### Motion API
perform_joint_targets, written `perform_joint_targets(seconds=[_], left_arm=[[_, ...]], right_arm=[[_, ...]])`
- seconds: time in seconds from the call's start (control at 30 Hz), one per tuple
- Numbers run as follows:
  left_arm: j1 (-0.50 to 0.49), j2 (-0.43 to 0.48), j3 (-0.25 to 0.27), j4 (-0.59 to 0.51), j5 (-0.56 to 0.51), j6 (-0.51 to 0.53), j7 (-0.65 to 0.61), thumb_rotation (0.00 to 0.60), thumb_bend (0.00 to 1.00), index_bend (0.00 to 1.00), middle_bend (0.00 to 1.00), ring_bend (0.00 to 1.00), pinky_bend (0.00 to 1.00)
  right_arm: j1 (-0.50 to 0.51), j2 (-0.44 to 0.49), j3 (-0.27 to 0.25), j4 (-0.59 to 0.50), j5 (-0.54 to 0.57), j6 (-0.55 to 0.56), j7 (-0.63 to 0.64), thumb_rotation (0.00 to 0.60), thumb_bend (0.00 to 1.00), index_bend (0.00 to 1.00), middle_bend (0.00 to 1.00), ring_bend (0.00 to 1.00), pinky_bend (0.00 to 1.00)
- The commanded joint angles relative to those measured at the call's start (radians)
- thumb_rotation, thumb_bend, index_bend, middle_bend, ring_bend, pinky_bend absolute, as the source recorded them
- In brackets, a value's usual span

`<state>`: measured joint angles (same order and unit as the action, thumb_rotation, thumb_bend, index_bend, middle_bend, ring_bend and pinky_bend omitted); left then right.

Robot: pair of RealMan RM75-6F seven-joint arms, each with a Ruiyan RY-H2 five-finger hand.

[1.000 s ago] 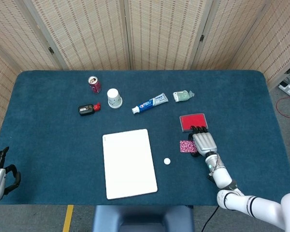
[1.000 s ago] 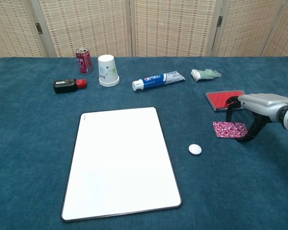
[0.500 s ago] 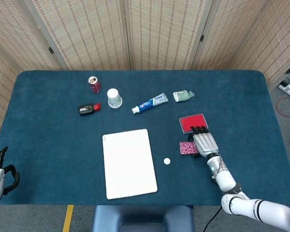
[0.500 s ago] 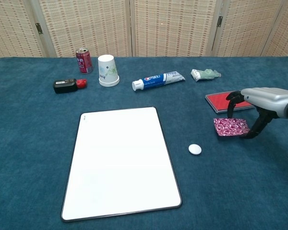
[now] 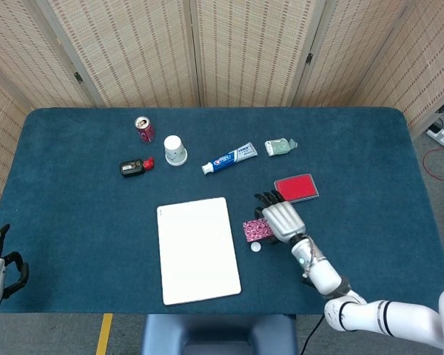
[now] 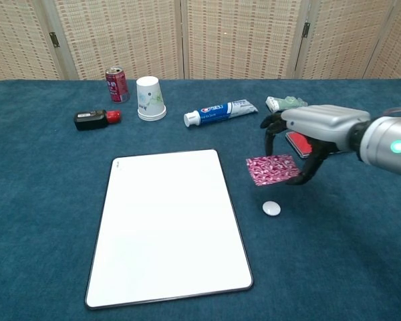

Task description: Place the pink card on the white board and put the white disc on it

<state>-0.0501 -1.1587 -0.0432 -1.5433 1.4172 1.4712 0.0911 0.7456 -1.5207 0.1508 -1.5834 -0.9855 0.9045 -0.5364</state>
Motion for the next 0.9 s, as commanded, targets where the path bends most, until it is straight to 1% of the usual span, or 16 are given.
perform_joint_targets(seconds=[0.03, 0.23, 0.47, 0.5, 0.57, 0.77, 0.83, 0.9], left_arm=[[0.001, 0.000, -0.001, -0.001, -0.001, 0.001, -0.002, 0.600, 0.16, 0.11, 0.05, 0.06, 0.00], [0.008, 0.005, 0.002, 0.001, 0.001, 0.010, -0.008, 0.600, 0.16, 0.11, 0.05, 0.06, 0.00], [0.020, 0.006, 0.005, 0.013, -0.005, 0.014, -0.022, 0.600, 0.16, 0.11, 0.05, 0.06, 0.00], [0.021, 0.006, 0.005, 0.015, -0.006, 0.015, -0.025, 0.600, 0.16, 0.11, 0.05, 0.06, 0.00], [0.023, 0.005, 0.005, 0.019, -0.007, 0.016, -0.029, 0.600, 0.16, 0.11, 0.05, 0.06, 0.00], [0.026, 0.003, 0.004, 0.024, -0.008, 0.016, -0.035, 0.600, 0.16, 0.11, 0.05, 0.06, 0.00], [0.026, 0.003, 0.005, 0.026, -0.008, 0.015, -0.036, 0.600, 0.16, 0.11, 0.05, 0.06, 0.00], [0.026, 0.003, 0.005, 0.026, -0.007, 0.014, -0.036, 0.600, 0.16, 0.11, 0.05, 0.06, 0.00]], right_arm=[[0.050, -0.045, 0.018, -0.012, 0.029, -0.019, -0.048, 0.600, 0.23, 0.42, 0.12, 0.08, 0.06], [0.141, -0.132, 0.032, 0.013, 0.093, -0.045, -0.134, 0.600, 0.23, 0.42, 0.12, 0.08, 0.06], [0.242, -0.226, 0.037, 0.075, 0.187, -0.066, -0.228, 0.600, 0.23, 0.41, 0.12, 0.08, 0.05], [0.256, -0.235, 0.036, 0.080, 0.204, -0.066, -0.243, 0.600, 0.23, 0.40, 0.12, 0.08, 0.05], [0.275, -0.245, 0.034, 0.084, 0.225, -0.064, -0.258, 0.600, 0.23, 0.34, 0.11, 0.07, 0.05], [0.295, -0.240, 0.021, 0.080, 0.260, -0.053, -0.265, 0.600, 0.23, 0.19, 0.11, 0.07, 0.05], [0.289, -0.228, 0.018, 0.070, 0.251, -0.043, -0.246, 0.600, 0.23, 0.16, 0.11, 0.07, 0.05], [0.275, -0.209, 0.012, 0.055, 0.233, -0.028, -0.224, 0.600, 0.23, 0.16, 0.11, 0.08, 0.05]])
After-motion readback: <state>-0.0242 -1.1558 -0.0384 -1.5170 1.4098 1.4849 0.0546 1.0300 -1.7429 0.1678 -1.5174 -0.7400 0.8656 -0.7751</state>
